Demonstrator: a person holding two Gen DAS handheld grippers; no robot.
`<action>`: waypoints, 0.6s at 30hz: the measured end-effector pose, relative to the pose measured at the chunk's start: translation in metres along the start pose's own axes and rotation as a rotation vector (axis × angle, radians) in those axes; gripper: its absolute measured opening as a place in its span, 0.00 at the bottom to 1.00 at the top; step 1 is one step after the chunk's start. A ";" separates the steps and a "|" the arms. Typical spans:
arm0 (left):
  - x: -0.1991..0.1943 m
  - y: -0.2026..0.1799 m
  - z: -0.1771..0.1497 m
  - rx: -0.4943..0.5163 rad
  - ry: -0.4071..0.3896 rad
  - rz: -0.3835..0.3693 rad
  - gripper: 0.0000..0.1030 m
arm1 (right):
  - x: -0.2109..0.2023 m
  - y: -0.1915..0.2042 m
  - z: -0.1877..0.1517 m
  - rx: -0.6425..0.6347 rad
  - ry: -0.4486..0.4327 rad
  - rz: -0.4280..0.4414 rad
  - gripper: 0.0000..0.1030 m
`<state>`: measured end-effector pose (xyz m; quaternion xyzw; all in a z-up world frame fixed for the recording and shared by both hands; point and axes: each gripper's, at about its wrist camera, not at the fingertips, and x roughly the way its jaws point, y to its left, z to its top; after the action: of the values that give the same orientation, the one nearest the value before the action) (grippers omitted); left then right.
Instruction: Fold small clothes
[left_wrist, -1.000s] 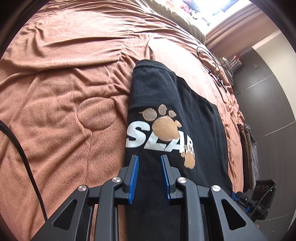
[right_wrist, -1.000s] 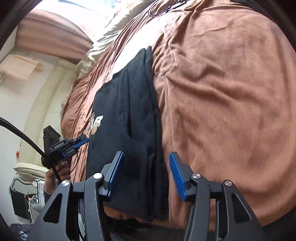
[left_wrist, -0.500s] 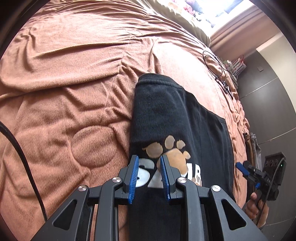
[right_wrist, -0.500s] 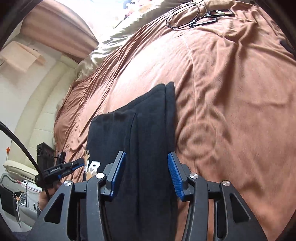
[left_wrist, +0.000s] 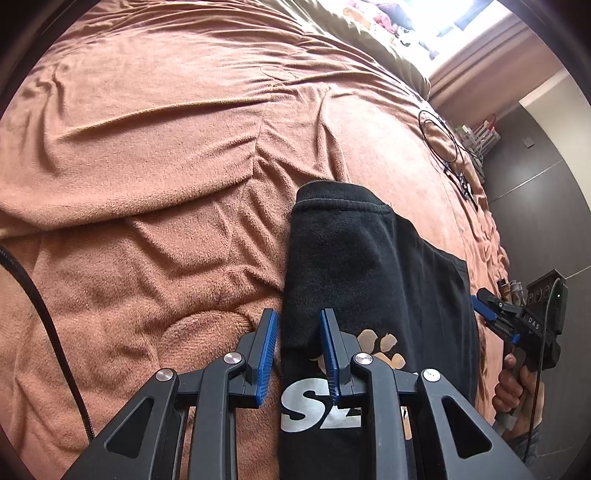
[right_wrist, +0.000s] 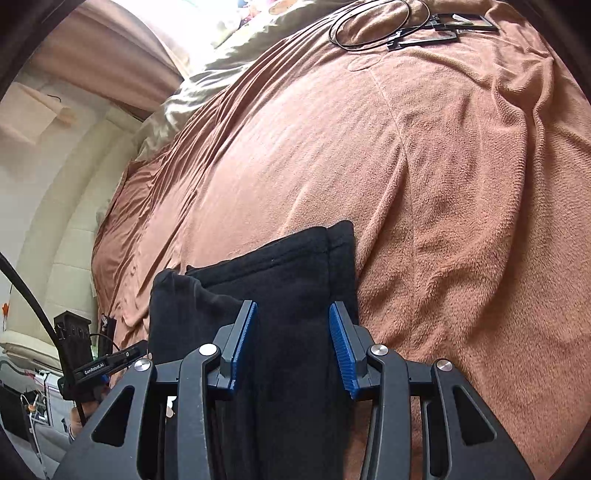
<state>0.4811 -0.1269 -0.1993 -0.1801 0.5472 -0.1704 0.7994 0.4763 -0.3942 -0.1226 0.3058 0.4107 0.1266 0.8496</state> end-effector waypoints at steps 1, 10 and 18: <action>0.002 0.000 0.001 0.004 0.003 0.002 0.24 | 0.001 0.000 0.003 -0.001 0.001 -0.006 0.37; 0.014 -0.003 0.007 0.023 0.008 0.015 0.24 | 0.003 -0.002 0.005 0.038 -0.002 0.056 0.27; 0.016 -0.014 0.017 0.086 0.003 0.024 0.24 | 0.002 0.001 0.005 0.026 -0.032 -0.017 0.00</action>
<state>0.5014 -0.1449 -0.1999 -0.1385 0.5425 -0.1845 0.8078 0.4812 -0.3944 -0.1210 0.3155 0.4012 0.1093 0.8530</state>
